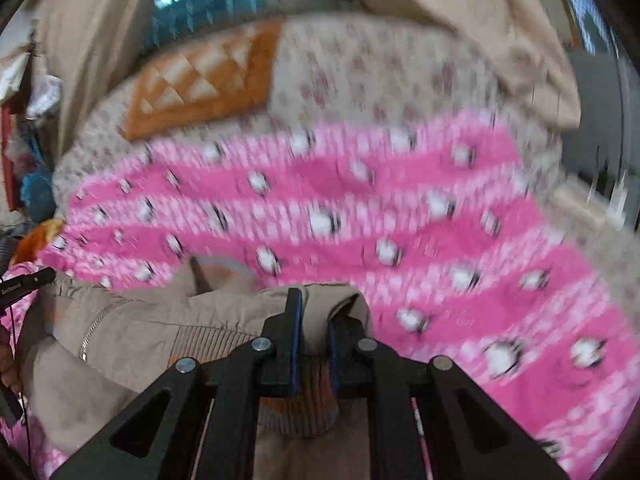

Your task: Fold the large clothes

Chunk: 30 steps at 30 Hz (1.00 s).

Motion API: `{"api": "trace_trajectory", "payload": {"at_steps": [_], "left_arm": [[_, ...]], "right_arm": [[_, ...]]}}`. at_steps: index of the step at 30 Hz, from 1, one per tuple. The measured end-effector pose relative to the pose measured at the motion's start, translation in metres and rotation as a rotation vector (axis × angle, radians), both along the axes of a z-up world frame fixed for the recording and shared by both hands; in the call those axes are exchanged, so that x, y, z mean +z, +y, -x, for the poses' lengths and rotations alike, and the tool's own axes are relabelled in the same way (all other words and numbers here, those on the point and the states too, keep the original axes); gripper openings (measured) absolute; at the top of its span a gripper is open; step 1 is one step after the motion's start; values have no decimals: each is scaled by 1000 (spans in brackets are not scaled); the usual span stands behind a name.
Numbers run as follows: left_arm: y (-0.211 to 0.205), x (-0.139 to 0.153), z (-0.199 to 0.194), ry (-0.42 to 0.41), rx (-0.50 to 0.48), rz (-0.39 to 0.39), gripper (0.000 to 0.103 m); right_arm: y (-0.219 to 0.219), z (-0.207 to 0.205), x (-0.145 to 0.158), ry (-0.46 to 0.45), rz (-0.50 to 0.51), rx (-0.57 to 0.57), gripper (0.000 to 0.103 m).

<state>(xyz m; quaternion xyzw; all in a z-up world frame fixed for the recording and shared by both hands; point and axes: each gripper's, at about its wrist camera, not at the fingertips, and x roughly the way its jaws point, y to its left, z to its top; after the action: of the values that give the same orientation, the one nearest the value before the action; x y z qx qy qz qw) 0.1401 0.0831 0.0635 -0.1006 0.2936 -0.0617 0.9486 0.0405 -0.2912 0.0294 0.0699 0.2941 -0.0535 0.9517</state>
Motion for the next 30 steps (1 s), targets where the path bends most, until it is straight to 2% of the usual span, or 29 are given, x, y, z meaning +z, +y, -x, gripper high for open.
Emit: {"api": "trace_trajectory", "payload": {"at_steps": [3, 5, 7, 10, 13, 15, 16, 17, 18, 20, 22, 23, 24, 25, 26, 28, 30], "left_arm": [[-7, -25, -23, 98, 52, -86, 0], [-13, -42, -37, 165, 59, -144, 0], [-15, -51, -43, 207, 52, -161, 0], [-9, -53, -45, 229, 44, -123, 0], [6, -47, -45, 265, 24, -31, 0], [19, -37, -40, 284, 26, 46, 4], [26, -29, -33, 264, 43, 59, 12], [29, -21, -25, 238, 61, 53, 16], [31, -8, -14, 192, 82, 37, 16], [32, 11, 8, 111, 86, 41, 16], [23, 28, 33, 29, 9, 63, 16], [15, 32, 43, 6, -42, 64, 16], [3, 34, 52, -8, -119, 64, 16], [-11, 33, 60, -4, -212, 72, 13], [-21, 31, 63, 10, -267, 77, 7], [-46, 18, 65, 69, -350, 53, 2], [-64, 3, 59, 134, -382, 5, 1]], "right_arm": [[-1, -36, -38, 144, 4, 8, 12], [2, -50, -55, 199, -4, 33, 13], [2, -60, -68, 270, -26, 61, 15], [-2, -60, -68, 284, -67, 67, 19], [-10, -50, -53, 281, -166, 82, 30], [-22, -31, -35, 254, -266, 95, 50], [-24, -24, -27, 245, -285, 99, 56], [-27, -14, -19, 231, -296, 100, 62], [-28, -2, -10, 212, -296, 103, 62], [-26, 16, 2, 187, -279, 122, 62], [-18, 31, 13, 157, -226, 162, 62], [-13, 33, 18, 152, -201, 189, 59], [-3, 33, 23, 147, -161, 235, 45], [2, 31, 24, 156, -148, 256, 35], [7, 27, 23, 177, -151, 274, 21], [14, 15, 14, 229, -187, 285, 19], [20, 3, 0, 309, -199, 272, 19]]}}
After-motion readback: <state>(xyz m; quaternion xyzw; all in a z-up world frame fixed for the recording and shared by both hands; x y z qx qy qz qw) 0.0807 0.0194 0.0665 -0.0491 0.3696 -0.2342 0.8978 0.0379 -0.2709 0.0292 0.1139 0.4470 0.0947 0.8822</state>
